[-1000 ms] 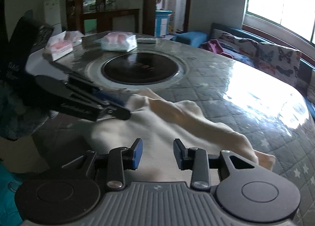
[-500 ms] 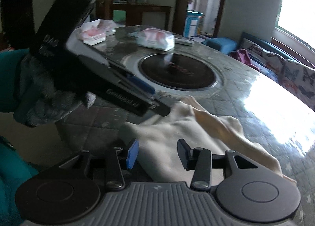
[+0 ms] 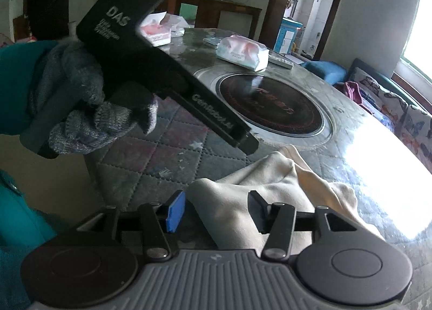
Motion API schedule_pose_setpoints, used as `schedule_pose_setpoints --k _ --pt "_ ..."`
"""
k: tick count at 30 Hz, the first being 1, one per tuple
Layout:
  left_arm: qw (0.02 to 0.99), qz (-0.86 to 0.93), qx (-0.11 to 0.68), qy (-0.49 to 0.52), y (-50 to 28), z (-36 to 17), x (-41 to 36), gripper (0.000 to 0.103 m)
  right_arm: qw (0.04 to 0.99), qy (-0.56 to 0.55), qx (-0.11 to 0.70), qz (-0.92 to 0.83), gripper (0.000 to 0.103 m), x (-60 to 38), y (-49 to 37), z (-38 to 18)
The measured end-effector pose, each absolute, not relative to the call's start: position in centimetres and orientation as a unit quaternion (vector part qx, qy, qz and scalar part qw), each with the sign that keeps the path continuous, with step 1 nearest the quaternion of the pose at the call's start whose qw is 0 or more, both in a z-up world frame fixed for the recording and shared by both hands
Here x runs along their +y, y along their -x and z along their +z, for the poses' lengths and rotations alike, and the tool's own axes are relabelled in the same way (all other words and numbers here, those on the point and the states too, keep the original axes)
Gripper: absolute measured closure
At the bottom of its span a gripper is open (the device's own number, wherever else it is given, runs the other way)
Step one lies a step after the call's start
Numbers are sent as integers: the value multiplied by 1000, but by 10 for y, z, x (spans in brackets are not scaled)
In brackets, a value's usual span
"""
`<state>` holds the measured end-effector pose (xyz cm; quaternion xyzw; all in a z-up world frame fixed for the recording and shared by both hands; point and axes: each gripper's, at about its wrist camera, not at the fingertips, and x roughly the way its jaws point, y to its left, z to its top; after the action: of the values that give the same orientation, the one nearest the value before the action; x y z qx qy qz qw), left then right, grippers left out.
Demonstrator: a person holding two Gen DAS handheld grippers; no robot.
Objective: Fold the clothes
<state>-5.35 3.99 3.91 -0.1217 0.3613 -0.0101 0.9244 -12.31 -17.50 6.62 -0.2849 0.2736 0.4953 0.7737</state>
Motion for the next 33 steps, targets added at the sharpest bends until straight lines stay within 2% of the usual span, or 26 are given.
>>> schedule_pose_setpoints --k 8,13,16,33 --pt "909 -13 375 183 51 38 46 32 770 311 265 489 56 -169 128 56" --pt "893 -20 384 232 50 36 49 32 781 280 271 488 78 -176 119 63" --pt "882 -24 390 264 48 33 50 32 787 262 275 486 86 -181 114 67" --pt "811 -23 405 422 29 19 41 34 813 145 275 493 89 -222 86 96"
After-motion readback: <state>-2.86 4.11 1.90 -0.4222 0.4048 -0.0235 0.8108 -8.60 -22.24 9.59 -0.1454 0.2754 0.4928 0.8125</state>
